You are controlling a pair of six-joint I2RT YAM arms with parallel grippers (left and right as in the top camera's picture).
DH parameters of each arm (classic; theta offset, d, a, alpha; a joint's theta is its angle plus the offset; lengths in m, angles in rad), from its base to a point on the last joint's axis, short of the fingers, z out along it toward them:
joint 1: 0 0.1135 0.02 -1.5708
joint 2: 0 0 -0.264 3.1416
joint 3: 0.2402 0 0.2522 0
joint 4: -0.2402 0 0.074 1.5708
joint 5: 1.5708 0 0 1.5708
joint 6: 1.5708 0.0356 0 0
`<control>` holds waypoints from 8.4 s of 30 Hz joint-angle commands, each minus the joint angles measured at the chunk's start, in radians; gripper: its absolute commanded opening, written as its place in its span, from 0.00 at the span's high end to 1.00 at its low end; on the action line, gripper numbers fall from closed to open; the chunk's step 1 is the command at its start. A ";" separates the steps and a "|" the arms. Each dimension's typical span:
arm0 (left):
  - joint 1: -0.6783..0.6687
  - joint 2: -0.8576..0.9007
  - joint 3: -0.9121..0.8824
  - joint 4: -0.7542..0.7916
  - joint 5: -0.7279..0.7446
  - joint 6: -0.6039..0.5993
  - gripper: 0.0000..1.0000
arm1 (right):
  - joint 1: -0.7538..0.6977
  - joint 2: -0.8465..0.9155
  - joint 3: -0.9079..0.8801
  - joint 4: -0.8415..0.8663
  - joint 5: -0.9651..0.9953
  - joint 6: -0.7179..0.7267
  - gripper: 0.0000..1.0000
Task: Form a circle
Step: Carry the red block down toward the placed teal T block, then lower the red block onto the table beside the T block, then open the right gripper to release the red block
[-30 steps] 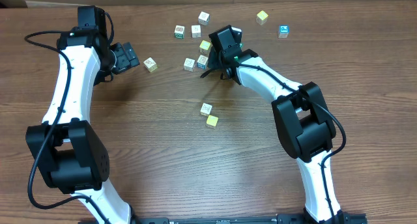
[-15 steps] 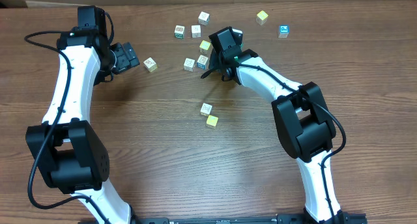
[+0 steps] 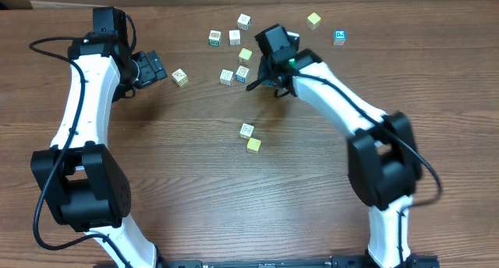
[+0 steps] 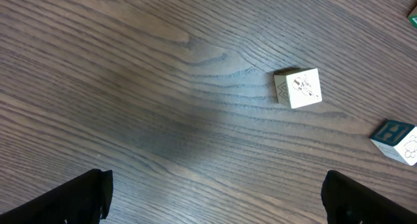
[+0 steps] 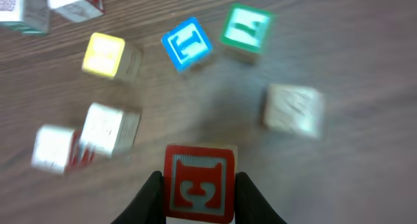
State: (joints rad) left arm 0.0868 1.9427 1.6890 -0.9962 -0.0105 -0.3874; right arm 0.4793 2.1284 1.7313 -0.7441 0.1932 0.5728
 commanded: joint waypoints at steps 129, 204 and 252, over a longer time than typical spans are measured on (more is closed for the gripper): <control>-0.002 0.008 0.016 0.002 0.006 -0.010 0.01 | 0.032 -0.123 -0.358 -0.106 -0.257 0.232 0.74; -0.002 0.008 0.016 0.002 0.006 -0.010 0.00 | 0.055 -0.123 -0.358 -0.015 -0.158 0.322 0.41; -0.002 0.008 0.016 0.002 0.006 -0.010 0.00 | 0.049 -0.123 -0.390 -0.069 -0.214 0.318 0.96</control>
State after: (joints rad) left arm 0.0868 1.9427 1.6890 -0.9962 -0.0105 -0.3878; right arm 0.5224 1.9968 1.3460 -0.8200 -0.0216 0.8890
